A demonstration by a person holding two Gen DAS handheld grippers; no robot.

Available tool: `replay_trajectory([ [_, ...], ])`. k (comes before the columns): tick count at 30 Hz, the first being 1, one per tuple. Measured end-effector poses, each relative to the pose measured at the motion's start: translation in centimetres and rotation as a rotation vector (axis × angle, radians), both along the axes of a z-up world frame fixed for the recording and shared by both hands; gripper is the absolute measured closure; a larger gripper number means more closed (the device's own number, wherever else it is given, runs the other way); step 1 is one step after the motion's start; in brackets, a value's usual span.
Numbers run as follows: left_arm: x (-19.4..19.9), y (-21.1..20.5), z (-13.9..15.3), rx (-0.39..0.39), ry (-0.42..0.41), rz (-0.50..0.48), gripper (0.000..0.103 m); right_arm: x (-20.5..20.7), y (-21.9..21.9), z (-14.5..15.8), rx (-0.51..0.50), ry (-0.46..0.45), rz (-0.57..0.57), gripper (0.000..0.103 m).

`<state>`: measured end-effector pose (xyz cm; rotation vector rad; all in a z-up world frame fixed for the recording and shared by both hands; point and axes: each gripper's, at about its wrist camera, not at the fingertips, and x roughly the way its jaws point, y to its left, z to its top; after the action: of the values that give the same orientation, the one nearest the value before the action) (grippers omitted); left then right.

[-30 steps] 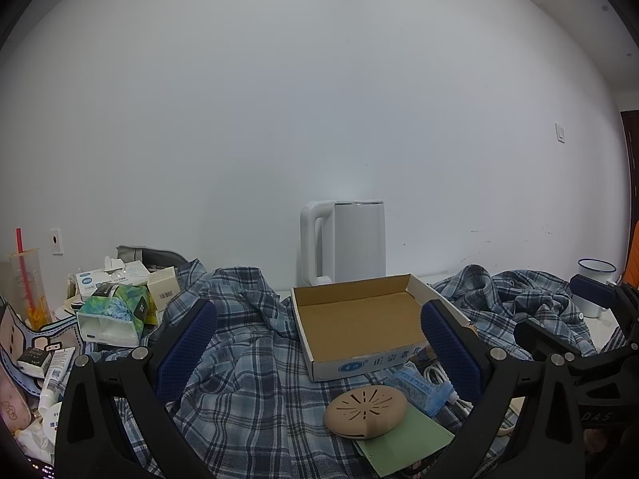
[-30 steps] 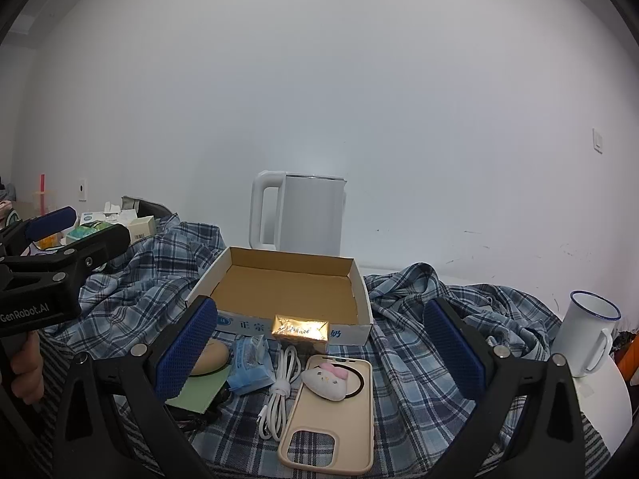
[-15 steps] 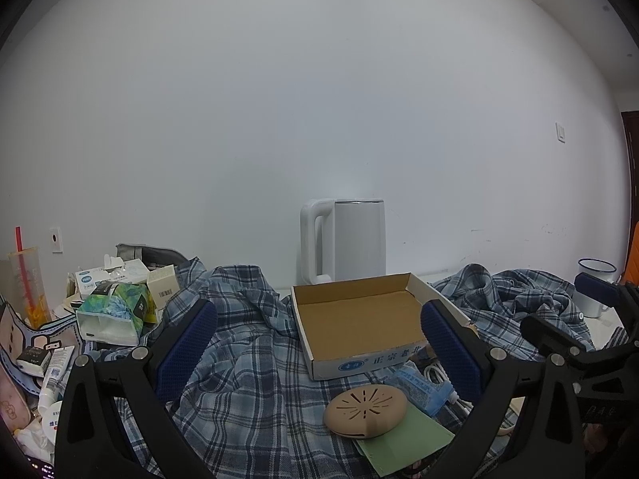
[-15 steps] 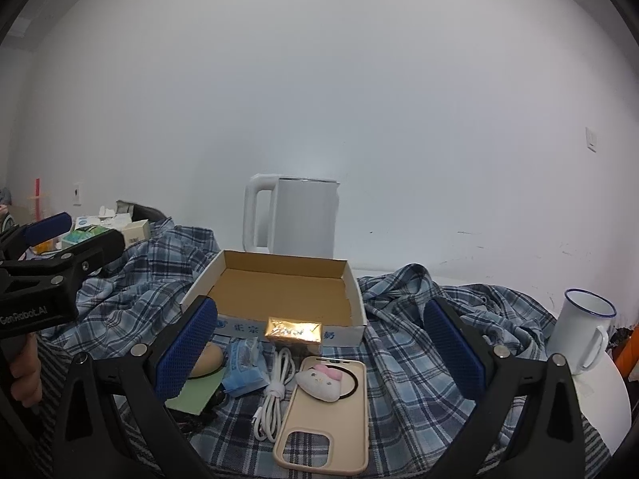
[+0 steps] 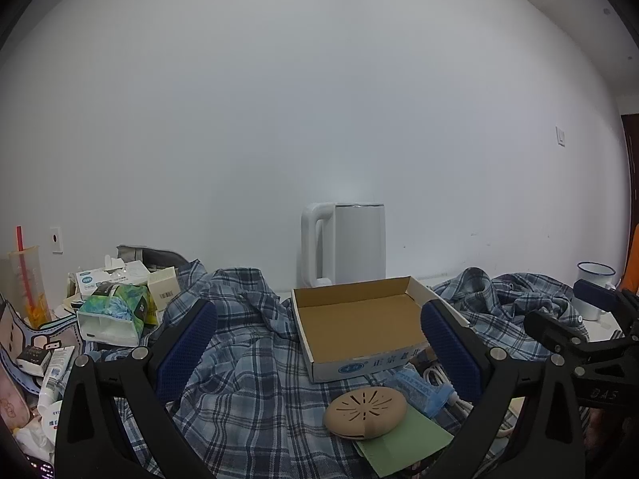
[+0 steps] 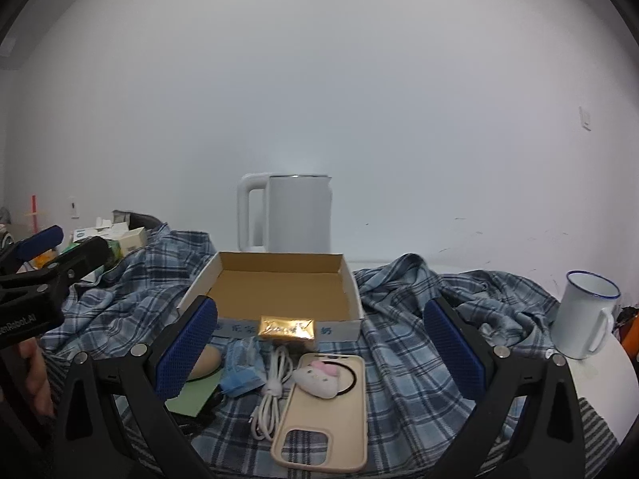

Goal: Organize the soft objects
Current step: 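Grasp the white plush with pink bow with the right tool while the left tool approaches the gold pack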

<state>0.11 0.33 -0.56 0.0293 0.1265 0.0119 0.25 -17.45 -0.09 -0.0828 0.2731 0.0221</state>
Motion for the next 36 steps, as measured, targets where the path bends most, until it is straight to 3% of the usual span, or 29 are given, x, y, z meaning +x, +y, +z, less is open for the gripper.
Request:
replay_trajectory([
  [3, -0.1, -0.1, 0.1, 0.006, 0.001, -0.003, 0.000, 0.8, 0.6, -0.3, -0.024, 0.039, -0.045, 0.000],
  [6, 0.5, -0.1, 0.3, 0.008, 0.030, -0.002, 0.000, 2.3, 0.5, -0.4, -0.027, 0.144, -0.043, 0.001],
  [13, 2.0, -1.0, 1.8, 0.048, 0.206, -0.001, 0.000, 4.2, -1.1, 0.2, 0.025, 0.314, -0.019, 0.013],
  [19, 2.3, -1.5, 1.2, 0.026, 0.335, 0.020, 0.000, 5.5, -1.6, -2.3, 0.041, 0.505, -0.027, 0.026],
  [23, 1.9, -1.6, 0.4, 0.003, 0.376, 0.008, 0.000, 6.7, -1.4, -4.4, 0.011, 0.586, -0.053, 0.027],
  [26, 2.2, -1.5, -0.3, -0.013, 0.408, 0.008, 0.000, 7.3, -1.5, -5.8, 0.042, 0.648, -0.043, 0.028],
  [30, 2.8, -1.3, -1.1, -0.027, 0.443, 0.011, 0.000, 7.8, -1.4, -7.1, 0.042, 0.686, -0.062, 0.029],
  [32, 3.0, -1.2, -1.5, -0.032, 0.457, 0.011, 0.000, 7.8, -1.8, -7.1, 0.088, 0.666, -0.054, 0.038],
  [36, 3.2, -1.0, -1.8, -0.041, 0.468, 0.008, 0.000, 8.8, -2.1, -6.1, 0.131, 0.628, -0.051, 0.041],
])
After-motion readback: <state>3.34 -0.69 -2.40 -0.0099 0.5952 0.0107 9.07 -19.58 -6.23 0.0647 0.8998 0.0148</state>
